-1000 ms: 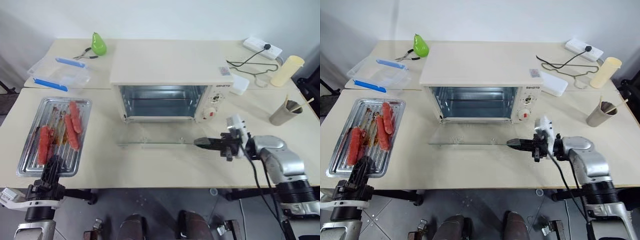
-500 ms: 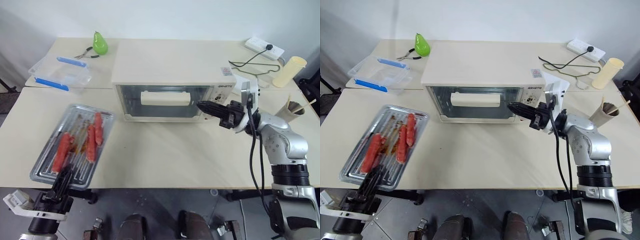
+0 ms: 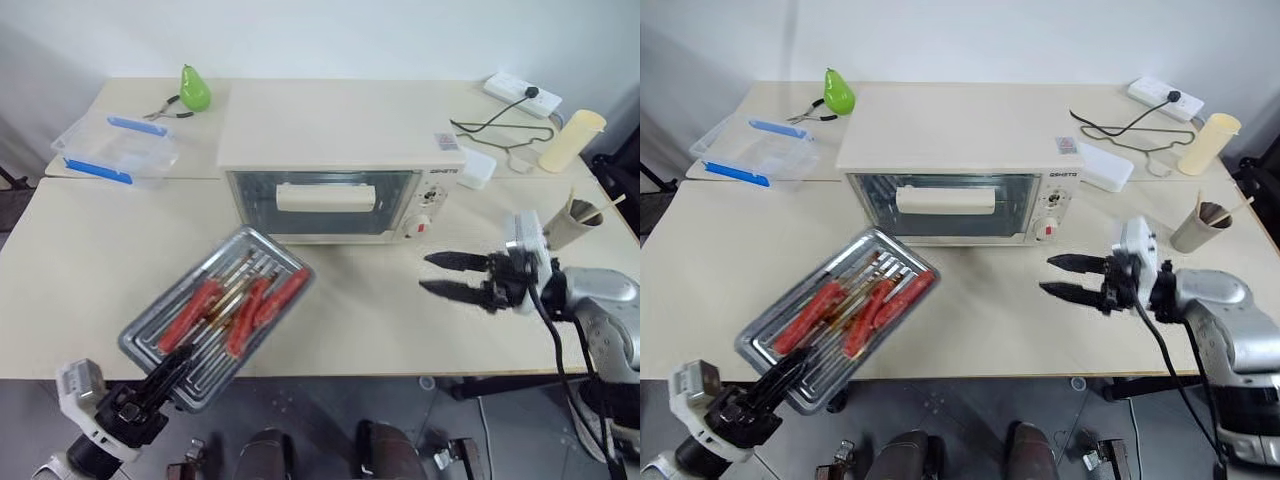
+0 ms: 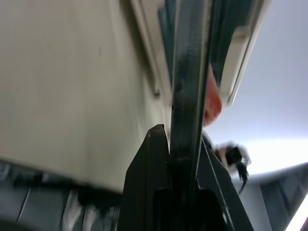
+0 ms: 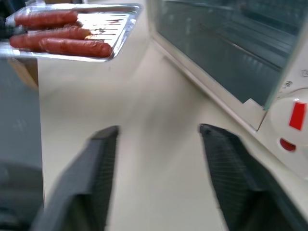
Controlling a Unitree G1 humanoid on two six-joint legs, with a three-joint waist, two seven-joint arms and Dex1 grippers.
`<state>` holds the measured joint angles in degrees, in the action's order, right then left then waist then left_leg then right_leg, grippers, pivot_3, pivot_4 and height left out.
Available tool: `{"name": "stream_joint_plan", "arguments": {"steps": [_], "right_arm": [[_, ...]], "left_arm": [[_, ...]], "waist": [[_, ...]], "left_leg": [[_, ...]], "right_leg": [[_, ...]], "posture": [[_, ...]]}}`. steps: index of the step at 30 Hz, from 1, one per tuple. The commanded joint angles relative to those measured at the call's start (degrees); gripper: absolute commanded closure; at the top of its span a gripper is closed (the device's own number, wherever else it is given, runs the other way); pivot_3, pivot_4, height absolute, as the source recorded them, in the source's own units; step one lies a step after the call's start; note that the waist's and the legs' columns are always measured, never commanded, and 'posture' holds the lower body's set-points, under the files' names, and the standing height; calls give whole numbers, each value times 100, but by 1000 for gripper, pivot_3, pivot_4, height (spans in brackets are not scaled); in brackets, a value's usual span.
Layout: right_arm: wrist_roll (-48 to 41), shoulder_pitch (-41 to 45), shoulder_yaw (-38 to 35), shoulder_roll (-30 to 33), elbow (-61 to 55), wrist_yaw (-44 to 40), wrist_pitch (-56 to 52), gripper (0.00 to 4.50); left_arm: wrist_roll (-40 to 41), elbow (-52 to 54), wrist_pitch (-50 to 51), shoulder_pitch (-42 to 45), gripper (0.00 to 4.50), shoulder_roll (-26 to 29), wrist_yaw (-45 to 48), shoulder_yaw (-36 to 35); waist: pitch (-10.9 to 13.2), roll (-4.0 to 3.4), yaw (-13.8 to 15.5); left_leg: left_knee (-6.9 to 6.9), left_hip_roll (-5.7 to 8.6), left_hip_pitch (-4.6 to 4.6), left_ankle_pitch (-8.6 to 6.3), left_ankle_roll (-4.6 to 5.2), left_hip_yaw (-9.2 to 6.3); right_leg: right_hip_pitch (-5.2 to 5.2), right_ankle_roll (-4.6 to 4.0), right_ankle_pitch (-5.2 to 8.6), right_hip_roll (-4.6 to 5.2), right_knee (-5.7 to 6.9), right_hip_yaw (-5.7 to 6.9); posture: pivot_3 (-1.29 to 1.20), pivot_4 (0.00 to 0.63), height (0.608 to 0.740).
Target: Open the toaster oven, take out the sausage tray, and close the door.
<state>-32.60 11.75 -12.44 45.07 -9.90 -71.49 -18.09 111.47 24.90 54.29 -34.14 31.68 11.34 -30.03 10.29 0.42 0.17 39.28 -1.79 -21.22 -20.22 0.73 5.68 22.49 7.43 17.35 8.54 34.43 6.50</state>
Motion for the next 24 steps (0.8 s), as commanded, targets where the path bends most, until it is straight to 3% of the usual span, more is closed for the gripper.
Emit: {"name": "stream_joint_plan", "arguments": {"steps": [1, 2, 9, 17, 24], "right_arm": [[-10, -345, -483, 185, -259, -104, 421, 299], [-11, -426, -514, 216, -284, -94, 430, 22], [-179, -1158, -869, 291, -751, 124, 271, 22], [-352, -1910, -1148, 154, -1344, 494, 165, 22], [-457, -2358, -1299, 77, -1787, 762, 159, 22]], "left_arm": [[153, -276, 365, 519, 4500, 265, 161, 285], [153, -353, 439, 633, 4500, 330, 147, 332], [153, -819, 758, 1886, 4500, 589, -549, 864], [153, -2132, 1955, 3666, 4500, 1588, -525, 1692], [153, -3406, 2626, 4914, 4500, 1674, -731, 2472]], "waist": [[0, 0, 9], [0, 1, 6], [-3, -4, -7], [-4, -7, 25], [-3, -5, 87]], "left_leg": [[0, 0, 1, 0, 0, 0], [0, 1, 1, 0, 0, 0], [0, -3, 8, 2, -3, 0], [0, 1, 11, 5, -9, 0], [-1, 1, 11, 6, -11, 1]], "right_leg": [[-1, 0, 0, 0, 1, -2], [-2, 0, 0, 1, 2, -5], [-1, 2, -1, 0, 11, -7], [1, 4, -2, -1, 24, -10], [7, 8, -4, -2, 32, -12]], "posture": [[0, 150, 740], [0, 150, 740], [0, 150, 740], [0, 150, 740], [0, 150, 740]]}}
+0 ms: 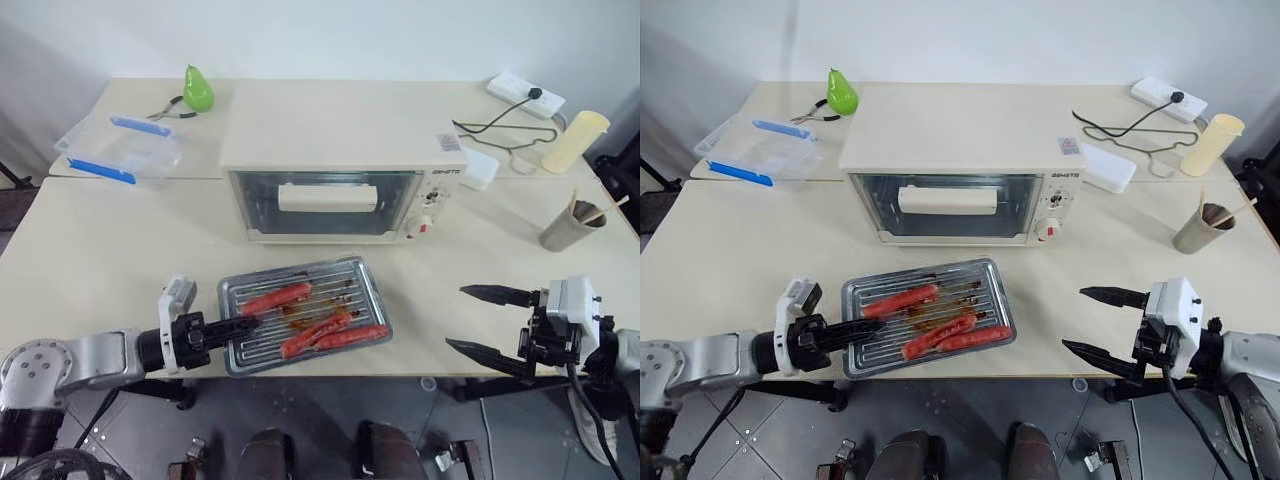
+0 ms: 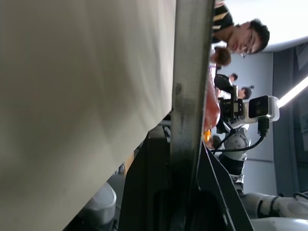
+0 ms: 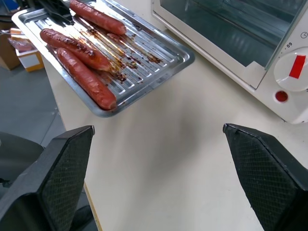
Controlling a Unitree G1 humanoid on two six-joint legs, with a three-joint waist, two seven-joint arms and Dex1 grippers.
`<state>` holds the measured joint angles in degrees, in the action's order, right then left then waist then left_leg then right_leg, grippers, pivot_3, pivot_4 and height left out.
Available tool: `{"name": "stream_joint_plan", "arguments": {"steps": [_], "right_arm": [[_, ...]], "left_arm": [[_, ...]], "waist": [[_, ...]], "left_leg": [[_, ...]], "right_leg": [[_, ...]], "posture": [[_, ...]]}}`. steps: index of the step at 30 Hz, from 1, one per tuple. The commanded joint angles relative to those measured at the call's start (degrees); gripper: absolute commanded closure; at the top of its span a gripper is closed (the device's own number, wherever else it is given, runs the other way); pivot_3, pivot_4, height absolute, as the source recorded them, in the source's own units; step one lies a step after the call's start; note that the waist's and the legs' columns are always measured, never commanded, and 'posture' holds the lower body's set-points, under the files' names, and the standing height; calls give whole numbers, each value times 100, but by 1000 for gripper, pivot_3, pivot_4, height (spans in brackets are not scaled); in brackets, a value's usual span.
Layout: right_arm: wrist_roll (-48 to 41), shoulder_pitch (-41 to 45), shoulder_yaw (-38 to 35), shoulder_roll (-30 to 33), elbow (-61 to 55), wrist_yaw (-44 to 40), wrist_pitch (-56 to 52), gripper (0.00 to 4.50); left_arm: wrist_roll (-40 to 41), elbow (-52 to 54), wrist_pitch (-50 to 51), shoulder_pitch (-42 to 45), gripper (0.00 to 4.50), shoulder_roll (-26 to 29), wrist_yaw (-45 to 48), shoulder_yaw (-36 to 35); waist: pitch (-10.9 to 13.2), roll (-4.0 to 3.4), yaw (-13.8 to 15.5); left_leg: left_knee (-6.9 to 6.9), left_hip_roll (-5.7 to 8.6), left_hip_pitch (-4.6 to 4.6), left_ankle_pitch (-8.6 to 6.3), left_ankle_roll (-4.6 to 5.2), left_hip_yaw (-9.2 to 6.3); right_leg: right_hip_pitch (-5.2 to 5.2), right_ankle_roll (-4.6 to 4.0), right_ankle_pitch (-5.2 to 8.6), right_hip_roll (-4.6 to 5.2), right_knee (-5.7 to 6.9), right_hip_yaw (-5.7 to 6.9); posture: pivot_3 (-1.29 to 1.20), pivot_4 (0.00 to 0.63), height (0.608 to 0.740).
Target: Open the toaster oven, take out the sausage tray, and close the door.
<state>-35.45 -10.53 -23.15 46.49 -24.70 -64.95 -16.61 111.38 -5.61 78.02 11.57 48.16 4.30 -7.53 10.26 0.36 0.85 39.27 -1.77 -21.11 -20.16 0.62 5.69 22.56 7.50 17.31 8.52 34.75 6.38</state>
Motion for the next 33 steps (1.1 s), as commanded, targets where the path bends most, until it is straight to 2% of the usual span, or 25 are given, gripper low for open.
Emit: {"name": "stream_joint_plan", "arguments": {"steps": [1, 10, 16, 20, 22, 25, 27, 29, 33], "right_arm": [[-186, -180, -248, -73, -357, 143, 4, 22], [-287, -548, -402, -146, -715, 414, -18, 22], [-283, -609, -317, -186, -789, 539, 6, 0], [-279, -612, -292, -185, -787, 553, 14, 0], [-247, -543, -214, -170, -715, 527, 38, 0], [-216, -374, -82, -132, -577, 454, 59, 0], [-202, -283, -29, -106, -503, 390, 70, 0], [-185, -192, 5, -93, -388, 260, 173, 0], [-134, -77, 49, -64, -142, 55, 287, 0]], "left_arm": [[162, -499, 311, 473, 4500, -4, -90, 309], [162, -1126, 445, 1513, 4500, -353, -895, 999], [129, -719, -30, 1680, 2673, -517, -1395, 1051], [-172, -321, -94, 1629, 1519, -469, -1311, 991], [-752, 100, -104, 1492, 940, -259, -1136, 883], [-2314, 932, -494, 1105, 49, 356, -268, 735], [-2676, 1116, -725, 814, 17, 589, 281, 415], [-2646, 1217, -625, 412, 17, 924, 871, -62], [-4192, 1724, -1840, -552, 17, 1562, 2512, -577]], "waist": [[0, 0, 27], [1, 3, 72], [1, 3, 63], [1, 4, 63], [2, 4, 61], [2, 6, 29], [-3, -4, 14], [-2, -5, -9], [-1, -4, -41]], "left_leg": [[0, 0, 0, 1, -1, 0], [4, 5, -2, 2, -1, -4], [5, 5, 0, 4, -2, -3], [5, 5, 1, 4, -3, -2], [5, 5, 0, 4, -3, -2], [1, 2, 3, 5, -6, 1], [-9, 0, 15, 8, -12, 15], [-16, -6, 20, 10, -16, 25], [-16, -11, 10, 9, -18, 31]], "right_leg": [[0, 1, 0, -1, 1, 0], [-2, 9, -5, 1, 3, -6], [-2, 10, -5, 0, 5, -8], [-1, 10, -5, 0, 6, -8], [-2, 10, -5, 0, 6, -8], [-1, 10, -5, -6, 3, -7], [-1, 9, -4, -8, -1, -8], [2, 6, -3, -11, 0, -11], [18, 5, -2, -14, 0, -13]], "posture": [[0, 150, 740], [0, 150, 740], [0, 150, 740], [0, 150, 740], [0, 150, 740], [0, 150, 740], [0, 150, 740], [0, 150, 740], [0, 150, 740]]}}
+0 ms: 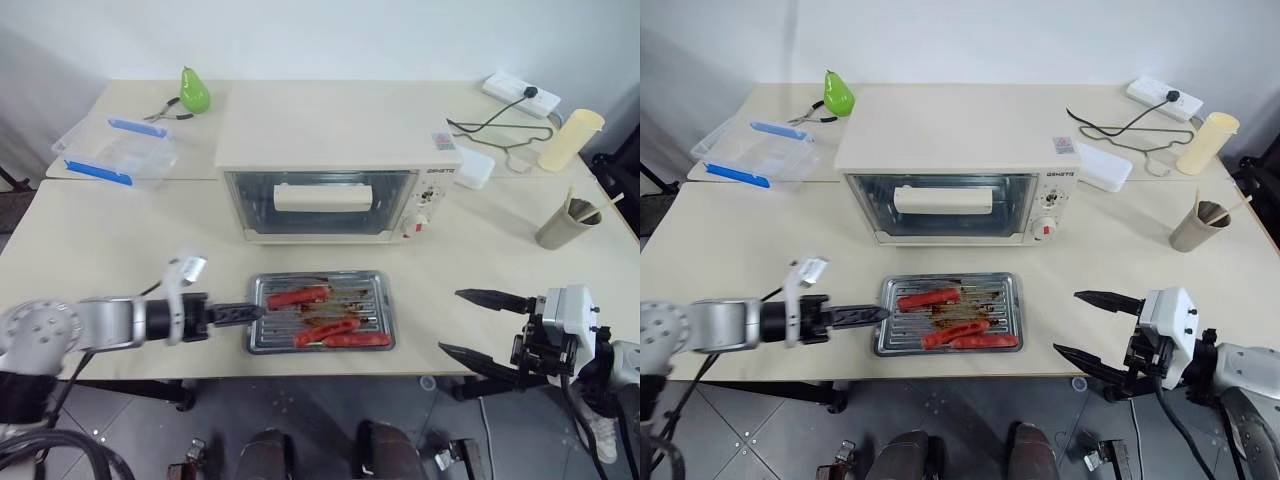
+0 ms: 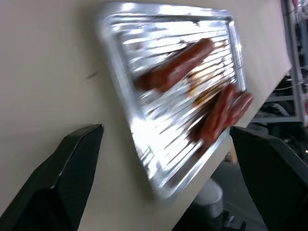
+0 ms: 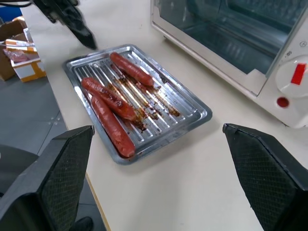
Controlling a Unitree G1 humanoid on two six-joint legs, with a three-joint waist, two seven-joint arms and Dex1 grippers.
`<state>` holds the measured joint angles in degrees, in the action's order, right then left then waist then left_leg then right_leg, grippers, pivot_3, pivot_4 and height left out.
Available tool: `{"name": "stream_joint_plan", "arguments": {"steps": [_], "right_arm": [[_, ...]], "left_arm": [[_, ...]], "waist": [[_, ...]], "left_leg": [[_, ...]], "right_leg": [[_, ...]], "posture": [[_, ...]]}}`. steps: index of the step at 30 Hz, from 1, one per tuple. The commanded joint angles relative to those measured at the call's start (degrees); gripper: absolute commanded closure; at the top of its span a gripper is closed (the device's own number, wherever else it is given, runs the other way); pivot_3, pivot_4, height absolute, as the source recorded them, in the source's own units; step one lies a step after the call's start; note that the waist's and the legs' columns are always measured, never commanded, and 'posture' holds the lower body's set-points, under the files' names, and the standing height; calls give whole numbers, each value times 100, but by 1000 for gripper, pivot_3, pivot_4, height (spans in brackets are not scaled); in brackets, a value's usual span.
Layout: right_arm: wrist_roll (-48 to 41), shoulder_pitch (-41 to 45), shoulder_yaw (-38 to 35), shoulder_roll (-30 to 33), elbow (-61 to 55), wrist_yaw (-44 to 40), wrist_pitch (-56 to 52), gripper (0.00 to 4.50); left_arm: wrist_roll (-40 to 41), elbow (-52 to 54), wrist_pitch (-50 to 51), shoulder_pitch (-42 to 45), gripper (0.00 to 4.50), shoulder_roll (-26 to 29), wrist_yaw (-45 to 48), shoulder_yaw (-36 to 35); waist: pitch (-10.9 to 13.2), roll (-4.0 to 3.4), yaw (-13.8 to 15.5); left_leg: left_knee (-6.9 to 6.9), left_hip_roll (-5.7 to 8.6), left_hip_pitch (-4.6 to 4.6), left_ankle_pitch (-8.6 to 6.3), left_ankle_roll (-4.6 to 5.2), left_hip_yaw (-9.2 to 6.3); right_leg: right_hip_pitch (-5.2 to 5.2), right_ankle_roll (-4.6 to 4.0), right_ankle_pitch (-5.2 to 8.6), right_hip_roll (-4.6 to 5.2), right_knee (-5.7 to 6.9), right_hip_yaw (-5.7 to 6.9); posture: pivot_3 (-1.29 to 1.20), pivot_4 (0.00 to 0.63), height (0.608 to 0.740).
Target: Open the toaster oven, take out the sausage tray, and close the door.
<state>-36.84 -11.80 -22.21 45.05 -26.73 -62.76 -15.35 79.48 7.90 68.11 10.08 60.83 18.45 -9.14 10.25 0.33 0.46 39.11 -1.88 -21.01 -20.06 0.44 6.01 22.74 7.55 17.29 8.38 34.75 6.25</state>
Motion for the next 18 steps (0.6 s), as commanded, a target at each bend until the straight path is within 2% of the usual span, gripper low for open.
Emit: {"name": "stream_joint_plan", "arguments": {"steps": [1, 5, 8, 12, 18], "right_arm": [[20, 88, -28, 103, 123, -214, 174, 0], [-139, 505, 65, 186, 376, -376, 26, 0], [-157, 777, 244, 316, 462, -682, 31, 0], [-138, 940, 427, 381, 448, -943, 75, 0], [80, 961, 591, 313, 494, -1029, 277, 0]], "left_arm": [[-1162, 364, -1065, -573, 17, 300, 1364, -651], [-2810, 461, -4154, -1722, 17, -312, 3620, -2009], [-3700, 170, -5195, -2440, 17, -289, 4635, -2288], [-4077, 143, -5735, -2628, 17, -508, 4929, -2439], [-4542, 223, -6302, -2624, 17, -987, 4835, -2355]], "waist": [[1, -3, 21], [2, -2, 50], [2, -2, 47], [3, 0, 92], [1, 2, 88]], "left_leg": [[-1, 1, -7, 0, 0, 10], [-1, 0, -16, -4, 3, 59], [-2, -6, -20, -11, -1, 74], [-1, -10, -21, -17, 5, 85], [4, -10, -18, -25, 23, 84]], "right_leg": [[4, -1, 0, 0, -2, 0], [14, -3, 1, 5, -14, -1], [28, -5, 3, 5, -13, 2], [40, -5, 2, 7, -2, 3], [39, 4, -2, 19, 3, 2]], "posture": [[0, 150, 740], [0, 150, 740], [0, 150, 740], [0, 150, 740], [0, 150, 740]]}}
